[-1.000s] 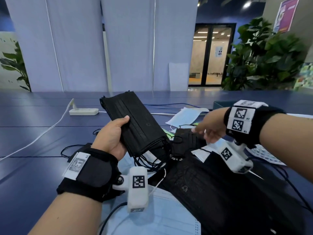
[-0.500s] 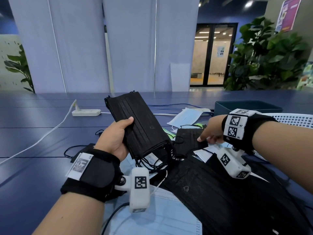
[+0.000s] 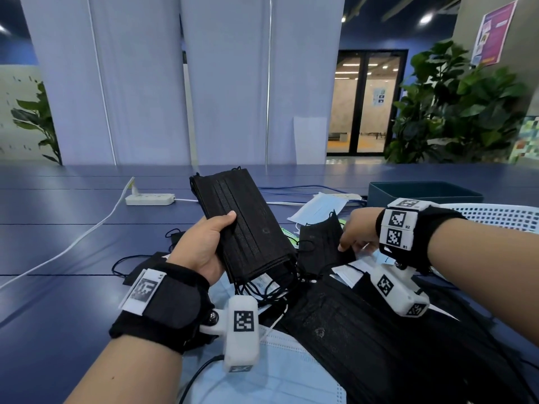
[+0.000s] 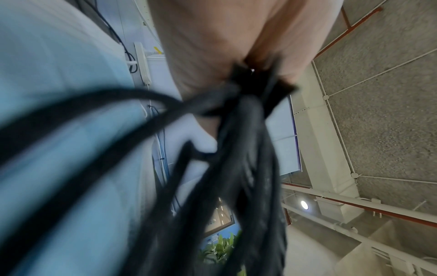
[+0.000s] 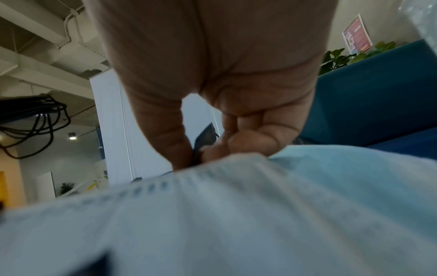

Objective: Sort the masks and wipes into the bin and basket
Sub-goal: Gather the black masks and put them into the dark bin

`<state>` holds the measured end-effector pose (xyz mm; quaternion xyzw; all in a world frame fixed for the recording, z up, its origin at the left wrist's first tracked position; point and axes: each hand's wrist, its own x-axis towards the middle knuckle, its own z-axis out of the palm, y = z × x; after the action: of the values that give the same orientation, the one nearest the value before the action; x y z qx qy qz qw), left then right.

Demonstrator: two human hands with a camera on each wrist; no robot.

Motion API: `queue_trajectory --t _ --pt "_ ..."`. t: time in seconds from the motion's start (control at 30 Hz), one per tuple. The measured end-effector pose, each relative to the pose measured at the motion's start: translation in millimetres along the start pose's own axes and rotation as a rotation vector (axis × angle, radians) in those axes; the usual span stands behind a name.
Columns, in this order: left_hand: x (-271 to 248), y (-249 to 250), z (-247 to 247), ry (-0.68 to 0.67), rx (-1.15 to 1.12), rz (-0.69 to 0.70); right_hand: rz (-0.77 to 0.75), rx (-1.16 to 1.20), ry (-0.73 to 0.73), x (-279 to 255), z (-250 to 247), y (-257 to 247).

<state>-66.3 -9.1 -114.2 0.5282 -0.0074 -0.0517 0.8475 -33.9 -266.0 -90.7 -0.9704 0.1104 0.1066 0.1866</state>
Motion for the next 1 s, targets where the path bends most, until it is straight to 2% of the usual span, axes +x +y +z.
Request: queue_trajectory --t 0.1,0.27,0.3,0.37,0.5,0.63,0.8,1.0 --pt "-0.3 0.4 0.8 0.004 -0.011 -0.011 -0.082 0.194 0.064 -3.8 -9.7 1.2" --pt "-2.7 -0.6 2.8 0.023 -0.046 -0.045 -0.318 0.826 0.175 -22.9 -37.3 -8.3" --pt "-3.1 -0.6 2.1 0.022 -0.059 -0.054 -0.366 0.945 0.165 -29.8 -43.0 -13.2" --pt "-3.0 -0.3 1.4 -0.002 -0.078 -0.063 -0.476 1.085 0.057 -44.8 -50.8 -22.4" --pt "-5.1 1.4 3.2 -0.082 -0.089 -0.056 -0.653 1.06 -0.221 -67.7 -45.2 -42.2" --pt "-9.0 3.6 8.0 -0.179 -0.065 -0.026 -0.668 1.08 -0.356 -68.7 -23.4 -58.9" --pt "-15.3 2.0 14.2 -0.305 0.092 0.021 -0.539 1.02 -0.283 -57.3 8.3 -65.4" --pt "-18.0 -2.8 18.1 -0.338 0.105 0.094 -0.595 1.299 -0.301 -56.2 15.1 -67.3"
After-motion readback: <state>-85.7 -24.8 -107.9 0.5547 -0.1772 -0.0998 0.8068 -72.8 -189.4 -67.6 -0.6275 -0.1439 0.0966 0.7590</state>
